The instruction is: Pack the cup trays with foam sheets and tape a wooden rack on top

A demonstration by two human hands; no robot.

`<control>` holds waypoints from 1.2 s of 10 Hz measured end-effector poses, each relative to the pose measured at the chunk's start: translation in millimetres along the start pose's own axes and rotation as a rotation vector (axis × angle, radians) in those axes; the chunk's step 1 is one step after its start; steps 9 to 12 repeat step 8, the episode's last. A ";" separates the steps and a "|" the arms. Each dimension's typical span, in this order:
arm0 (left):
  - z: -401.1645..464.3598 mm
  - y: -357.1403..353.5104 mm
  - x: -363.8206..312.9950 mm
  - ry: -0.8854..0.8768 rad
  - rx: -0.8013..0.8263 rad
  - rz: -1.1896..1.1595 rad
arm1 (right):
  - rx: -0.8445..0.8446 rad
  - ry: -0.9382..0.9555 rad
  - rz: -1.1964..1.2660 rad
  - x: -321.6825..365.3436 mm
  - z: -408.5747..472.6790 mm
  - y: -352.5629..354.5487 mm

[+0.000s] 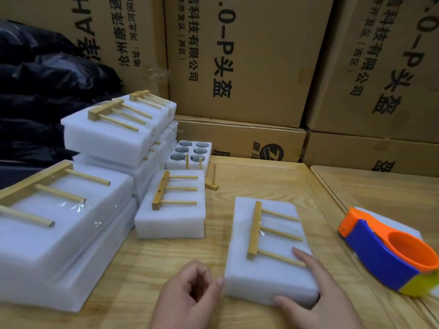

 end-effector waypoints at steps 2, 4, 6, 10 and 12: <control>0.8 7.9 -7.8 -0.001 -0.043 0.010 | 0.165 0.019 -0.095 14.7 37.8 -36.9; -0.1 11.5 -2.8 0.059 -0.082 0.044 | 0.249 -0.005 -0.110 17.7 79.6 -64.8; 2.4 7.9 0.2 0.066 -0.083 0.077 | 0.297 0.015 -0.076 24.1 91.4 -89.2; 5.0 4.1 15.1 0.088 -0.056 0.102 | 0.205 0.021 -0.046 15.4 80.1 -81.3; 5.0 4.1 15.1 0.088 -0.056 0.102 | 0.205 0.021 -0.046 15.4 80.1 -81.3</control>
Point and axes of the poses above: each hand's wrist, its own z-axis towards the middle knuckle, its own y-axis out of the back of the hand, x = y × z, the point moved 10 cm from there along z, towards the middle knuckle, and after that the axes turned 11 degrees about -y, right-handed, at the moved point
